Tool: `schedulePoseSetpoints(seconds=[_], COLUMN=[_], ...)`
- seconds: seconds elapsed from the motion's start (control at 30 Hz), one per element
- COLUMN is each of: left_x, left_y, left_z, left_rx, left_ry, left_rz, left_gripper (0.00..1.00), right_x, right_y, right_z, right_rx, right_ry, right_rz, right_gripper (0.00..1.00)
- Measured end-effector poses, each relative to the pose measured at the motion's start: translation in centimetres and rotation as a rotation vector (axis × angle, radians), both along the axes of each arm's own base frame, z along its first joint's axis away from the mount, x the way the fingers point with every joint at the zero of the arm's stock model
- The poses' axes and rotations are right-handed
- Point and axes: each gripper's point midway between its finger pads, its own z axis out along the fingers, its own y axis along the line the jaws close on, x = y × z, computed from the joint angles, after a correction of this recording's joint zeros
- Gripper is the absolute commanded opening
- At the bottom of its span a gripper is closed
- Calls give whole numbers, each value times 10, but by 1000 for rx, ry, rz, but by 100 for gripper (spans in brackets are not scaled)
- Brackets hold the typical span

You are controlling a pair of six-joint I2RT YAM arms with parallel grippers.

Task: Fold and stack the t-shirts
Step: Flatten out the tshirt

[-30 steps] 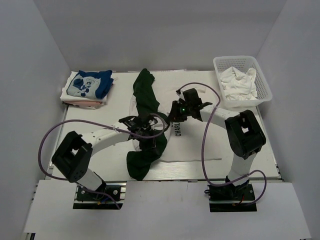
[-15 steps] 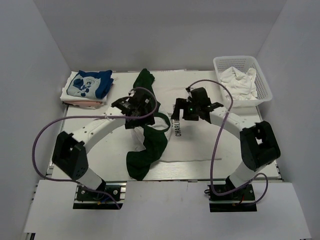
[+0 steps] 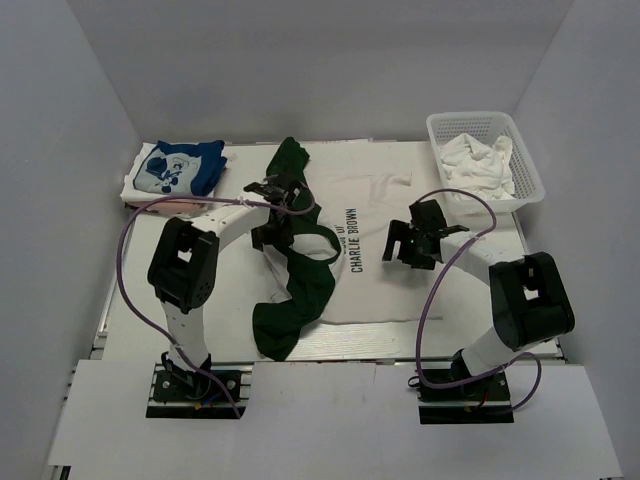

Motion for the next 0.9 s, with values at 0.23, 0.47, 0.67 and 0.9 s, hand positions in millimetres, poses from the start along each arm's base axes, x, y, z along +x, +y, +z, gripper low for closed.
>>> schedulePoseSetpoints(seconds=[0.23, 0.47, 0.67, 0.9], left_x=[27, 9, -23, -21], left_y=[33, 119, 194, 207], left_z=[-5, 9, 14, 10], left_rx=[29, 71, 53, -105], left_ry=[-8, -48, -69, -53], left_rz=[87, 280, 529, 621], left_gripper=[0, 18, 62, 79], right_x=[10, 19, 24, 24], right_y=[-11, -18, -22, -21], right_z=[0, -1, 1, 3], right_rx=[26, 56, 80, 86], right_ry=[-21, -31, -34, -43], right_rz=[-51, -87, -111, -79], right_gripper=[90, 89, 90, 90])
